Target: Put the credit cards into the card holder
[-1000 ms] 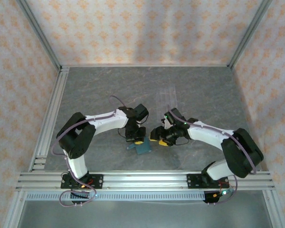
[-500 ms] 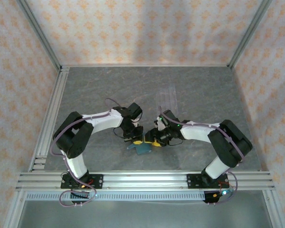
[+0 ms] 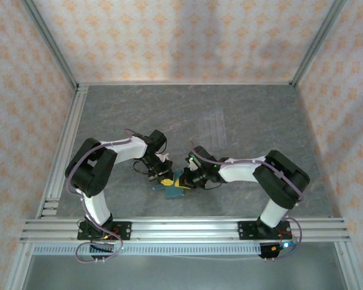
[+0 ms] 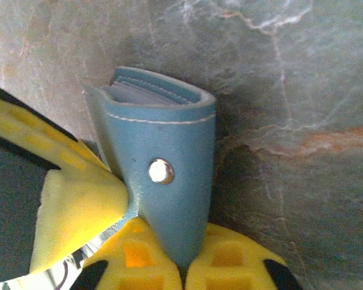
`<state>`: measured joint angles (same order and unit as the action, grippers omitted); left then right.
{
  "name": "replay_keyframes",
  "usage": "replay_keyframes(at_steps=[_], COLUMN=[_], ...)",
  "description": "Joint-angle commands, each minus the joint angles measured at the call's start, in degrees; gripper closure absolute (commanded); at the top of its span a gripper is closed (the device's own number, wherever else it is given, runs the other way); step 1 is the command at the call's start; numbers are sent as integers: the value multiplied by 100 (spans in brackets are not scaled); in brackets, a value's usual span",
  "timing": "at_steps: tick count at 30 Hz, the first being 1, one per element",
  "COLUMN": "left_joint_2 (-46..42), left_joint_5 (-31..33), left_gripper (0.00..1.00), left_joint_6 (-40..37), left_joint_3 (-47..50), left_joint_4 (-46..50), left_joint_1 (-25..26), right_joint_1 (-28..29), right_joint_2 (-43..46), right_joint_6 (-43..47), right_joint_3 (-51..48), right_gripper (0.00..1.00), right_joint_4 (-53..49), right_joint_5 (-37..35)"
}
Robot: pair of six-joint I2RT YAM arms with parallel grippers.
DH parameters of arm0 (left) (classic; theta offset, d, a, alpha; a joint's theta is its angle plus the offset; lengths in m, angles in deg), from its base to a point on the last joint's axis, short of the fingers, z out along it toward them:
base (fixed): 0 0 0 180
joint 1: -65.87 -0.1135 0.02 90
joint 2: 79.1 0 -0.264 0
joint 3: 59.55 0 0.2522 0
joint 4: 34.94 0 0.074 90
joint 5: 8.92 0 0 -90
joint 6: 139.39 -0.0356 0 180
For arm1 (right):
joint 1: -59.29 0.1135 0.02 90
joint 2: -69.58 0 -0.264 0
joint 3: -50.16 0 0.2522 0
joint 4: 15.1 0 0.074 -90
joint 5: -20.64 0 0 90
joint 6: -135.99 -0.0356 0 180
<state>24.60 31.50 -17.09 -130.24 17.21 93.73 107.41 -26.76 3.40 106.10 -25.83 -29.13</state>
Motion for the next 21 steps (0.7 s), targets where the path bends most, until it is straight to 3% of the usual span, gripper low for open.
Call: replay_keyframes(at_steps=[1,3,5,9,13,18,21], left_joint_2=[371,59,-295,-837,-1029,-1226,-1342], left_joint_5=[713,750,1014,2236,2900,3181,3223], left_gripper=[98,97,92,83,81,79,78], left_joint_6=[-326,-424,-574,-845,-774,-570,-480], left_joint_3=[363,262,37,-482,-702,-750,-772], left_joint_4=[228,465,871,1844,2281,2429,2493], left_joint_1=[152,-8,-185,-450,-535,-550,-637], right_joint_1=[356,326,270,415,826,1495,1782], right_joint_2=[-173,386,1132,1858,1270,-180,-1132], right_joint_6=[-325,-272,-141,319,14,-527,-669], right_joint_3=[87,76,182,1451,2586,3570,4080], right_gripper=[100,100,100,100,100,100,100], right_joint_4=[614,63,-1135,-4967,-7586,-9089,-9310], right_joint_5=[-716,-1119,-1931,-4267,-5900,-6624,-6651])
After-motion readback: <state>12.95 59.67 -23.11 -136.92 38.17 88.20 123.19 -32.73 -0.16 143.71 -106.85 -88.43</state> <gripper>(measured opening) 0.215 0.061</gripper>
